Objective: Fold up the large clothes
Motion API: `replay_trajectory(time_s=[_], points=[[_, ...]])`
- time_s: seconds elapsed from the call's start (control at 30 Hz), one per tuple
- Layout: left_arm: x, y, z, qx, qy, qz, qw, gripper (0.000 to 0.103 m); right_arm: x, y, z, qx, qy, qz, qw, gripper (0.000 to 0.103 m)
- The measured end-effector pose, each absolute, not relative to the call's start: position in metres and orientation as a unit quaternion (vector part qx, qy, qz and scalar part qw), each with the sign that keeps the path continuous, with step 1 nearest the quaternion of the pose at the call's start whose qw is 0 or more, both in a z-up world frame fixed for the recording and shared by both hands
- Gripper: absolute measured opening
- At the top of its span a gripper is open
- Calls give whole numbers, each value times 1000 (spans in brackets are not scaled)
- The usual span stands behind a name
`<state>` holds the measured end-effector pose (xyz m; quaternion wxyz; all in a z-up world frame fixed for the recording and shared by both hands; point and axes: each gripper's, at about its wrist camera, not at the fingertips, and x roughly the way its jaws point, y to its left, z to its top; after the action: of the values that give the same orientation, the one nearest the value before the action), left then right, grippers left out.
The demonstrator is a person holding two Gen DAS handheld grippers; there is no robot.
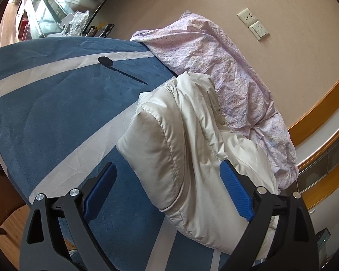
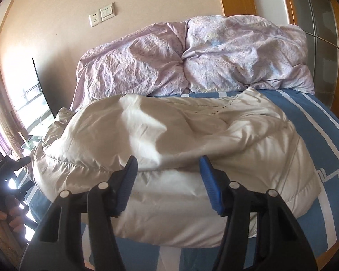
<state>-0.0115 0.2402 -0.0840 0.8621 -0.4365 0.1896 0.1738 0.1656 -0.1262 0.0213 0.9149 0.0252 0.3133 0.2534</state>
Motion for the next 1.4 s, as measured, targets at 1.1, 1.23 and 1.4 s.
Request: replay_trajectory(time_s=[1.1,1.23,1.4], points=[[12,251,-98,-481,179,159,844,82,198,-78,-33,-54,376,208,901,61],[13,254,-97,-490,168,153,842,68,202,-77,-38,-57,386,214,896,61],[10,254,-92,-494,149,139,845,49,203,-78,-41,-52,389,220,893,61]])
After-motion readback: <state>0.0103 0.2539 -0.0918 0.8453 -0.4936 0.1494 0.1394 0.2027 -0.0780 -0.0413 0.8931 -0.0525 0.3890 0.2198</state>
